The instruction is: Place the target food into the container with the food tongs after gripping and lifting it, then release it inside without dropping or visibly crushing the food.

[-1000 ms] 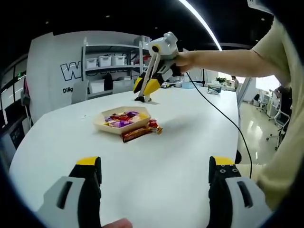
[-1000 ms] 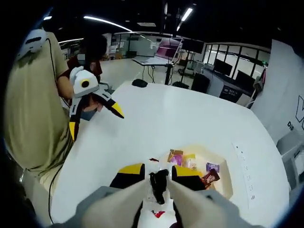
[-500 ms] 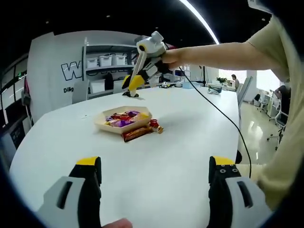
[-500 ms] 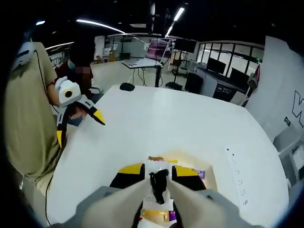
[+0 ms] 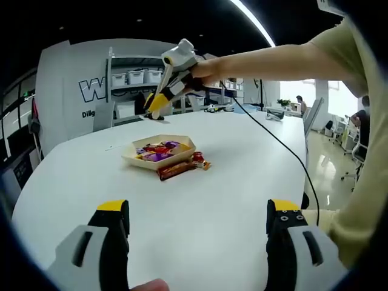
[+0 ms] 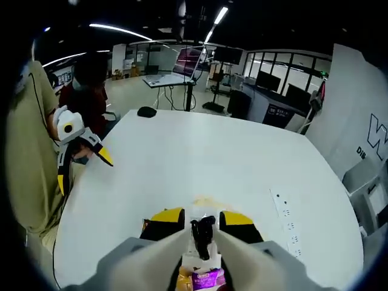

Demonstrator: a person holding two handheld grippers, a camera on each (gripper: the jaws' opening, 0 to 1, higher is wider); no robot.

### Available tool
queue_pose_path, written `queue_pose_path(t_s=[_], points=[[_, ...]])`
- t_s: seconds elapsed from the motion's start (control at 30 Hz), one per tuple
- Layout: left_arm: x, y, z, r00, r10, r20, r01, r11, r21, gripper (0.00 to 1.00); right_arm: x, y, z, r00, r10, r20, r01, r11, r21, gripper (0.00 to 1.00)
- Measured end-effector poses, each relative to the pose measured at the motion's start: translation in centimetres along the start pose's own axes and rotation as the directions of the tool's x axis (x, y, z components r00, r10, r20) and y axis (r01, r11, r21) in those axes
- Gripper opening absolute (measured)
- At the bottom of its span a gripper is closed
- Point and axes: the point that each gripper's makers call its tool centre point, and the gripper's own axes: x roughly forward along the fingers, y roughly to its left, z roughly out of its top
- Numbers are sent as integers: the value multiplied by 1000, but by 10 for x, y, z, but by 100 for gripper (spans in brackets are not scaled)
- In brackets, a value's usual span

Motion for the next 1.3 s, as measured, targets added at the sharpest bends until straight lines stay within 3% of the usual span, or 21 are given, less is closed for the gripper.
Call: queue_pose_path(t_s=[0.6, 0.93, 1.3], points=[[-3, 3, -1, 1000, 6, 0, -6, 1000, -2, 92, 12, -19, 2, 998, -57, -7, 57, 998, 34, 18], [-2, 3, 1, 1000, 4, 1, -4, 1000, 3, 92, 13, -17, 5, 998, -57, -10, 57, 998, 41, 19], [-1, -3, 10, 1000, -8, 21, 8, 1000, 1, 93, 3, -8, -10, 998, -53, -14, 54, 996, 70, 19]])
